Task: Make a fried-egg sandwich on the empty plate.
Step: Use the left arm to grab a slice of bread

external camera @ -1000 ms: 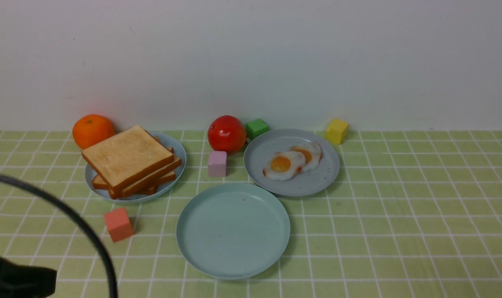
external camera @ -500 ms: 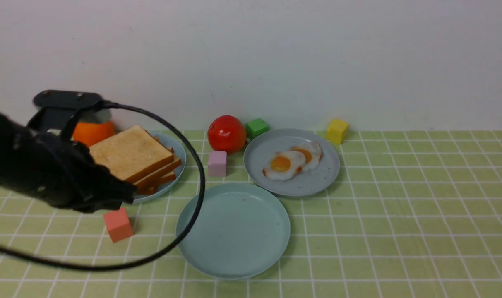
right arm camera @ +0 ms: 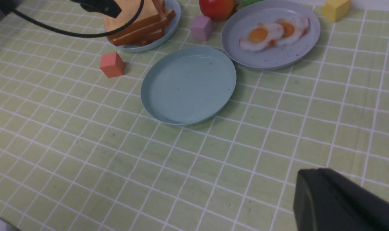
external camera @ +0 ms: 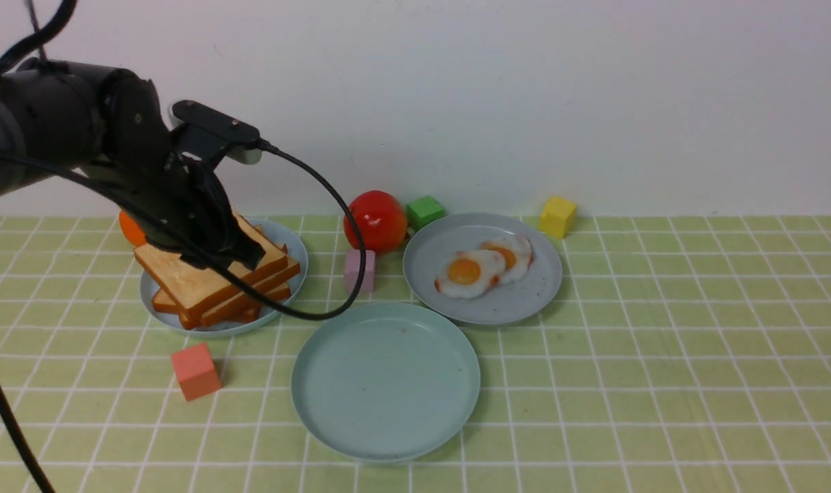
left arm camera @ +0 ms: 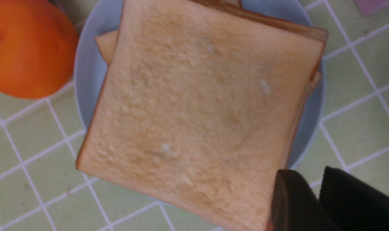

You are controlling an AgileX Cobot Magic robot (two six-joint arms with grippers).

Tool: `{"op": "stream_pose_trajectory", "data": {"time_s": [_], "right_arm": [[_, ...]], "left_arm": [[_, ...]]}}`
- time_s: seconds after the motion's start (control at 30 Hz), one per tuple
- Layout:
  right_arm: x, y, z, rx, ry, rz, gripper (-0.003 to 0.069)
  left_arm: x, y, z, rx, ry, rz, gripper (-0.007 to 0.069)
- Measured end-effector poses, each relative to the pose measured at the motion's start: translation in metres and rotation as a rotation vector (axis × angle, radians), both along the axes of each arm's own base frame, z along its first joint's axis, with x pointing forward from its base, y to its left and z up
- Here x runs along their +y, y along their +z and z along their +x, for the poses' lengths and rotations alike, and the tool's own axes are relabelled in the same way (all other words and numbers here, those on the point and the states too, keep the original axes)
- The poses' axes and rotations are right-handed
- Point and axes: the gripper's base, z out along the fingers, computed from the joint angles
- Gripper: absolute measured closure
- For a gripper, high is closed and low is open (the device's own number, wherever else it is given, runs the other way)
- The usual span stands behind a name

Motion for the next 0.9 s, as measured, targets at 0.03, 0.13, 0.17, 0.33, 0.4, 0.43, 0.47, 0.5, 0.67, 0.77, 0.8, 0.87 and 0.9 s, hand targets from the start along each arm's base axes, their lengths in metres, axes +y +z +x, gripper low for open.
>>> {"op": "stream_pose_trajectory", "data": {"time_s": [0.03, 0.13, 0.17, 0.33, 0.4, 0.43, 0.47, 0.5, 0.67, 0.77, 0.8, 0.87, 0.9], "right_arm": [[0.000, 0.000, 0.000, 0.004, 0.002, -0.002, 0.0662], [0.000, -0.001, 0.000, 0.007, 0.003, -0.003, 0.0662], [0.000, -0.001, -0.001, 0.009, 0.003, -0.004, 0.0662], [0.001, -0.001, -0.001, 0.018, 0.011, 0.003, 0.0662], [0.001, -0.001, -0.002, 0.020, 0.014, 0.009, 0.0661], [0.002, -0.001, -0.002, 0.021, 0.016, 0.014, 0.0660], [0.002, -0.001, -0.002, 0.022, 0.017, 0.015, 0.0659], [0.002, -0.001, -0.002, 0.022, 0.017, 0.015, 0.0659], [0.002, -0.001, -0.002, 0.025, 0.019, 0.015, 0.0656], [0.002, -0.001, -0.002, 0.030, 0.021, 0.013, 0.0655], [0.002, -0.001, -0.002, 0.032, 0.022, 0.013, 0.0655], [0.002, -0.002, -0.003, 0.041, 0.027, 0.012, 0.0654], [0.002, -0.002, -0.003, 0.043, 0.027, 0.011, 0.0653]], "left_arm": [[0.000, -0.004, 0.005, -0.016, -0.010, 0.018, 0.0373], [0.000, -0.014, 0.012, -0.022, -0.021, 0.037, 0.0287], [0.000, -0.020, 0.014, -0.020, -0.025, 0.045, 0.0256], [-0.001, -0.038, 0.019, 0.017, -0.049, 0.072, 0.0210], [-0.001, -0.042, 0.020, 0.023, -0.068, 0.085, 0.0208], [-0.001, -0.042, 0.021, 0.022, -0.078, 0.092, 0.0208], [-0.001, -0.043, 0.021, 0.025, -0.086, 0.097, 0.0208], [-0.001, -0.043, 0.021, 0.025, -0.086, 0.097, 0.0208], [-0.001, -0.049, 0.023, 0.036, -0.119, 0.122, 0.0214], [0.000, -0.051, 0.024, 0.040, -0.123, 0.131, 0.0277], [0.000, -0.051, 0.024, 0.040, -0.123, 0.131, 0.0277], [0.000, -0.051, 0.024, 0.042, -0.126, 0.136, 0.0386], [0.000, -0.051, 0.024, 0.044, -0.127, 0.137, 0.0417]]}}
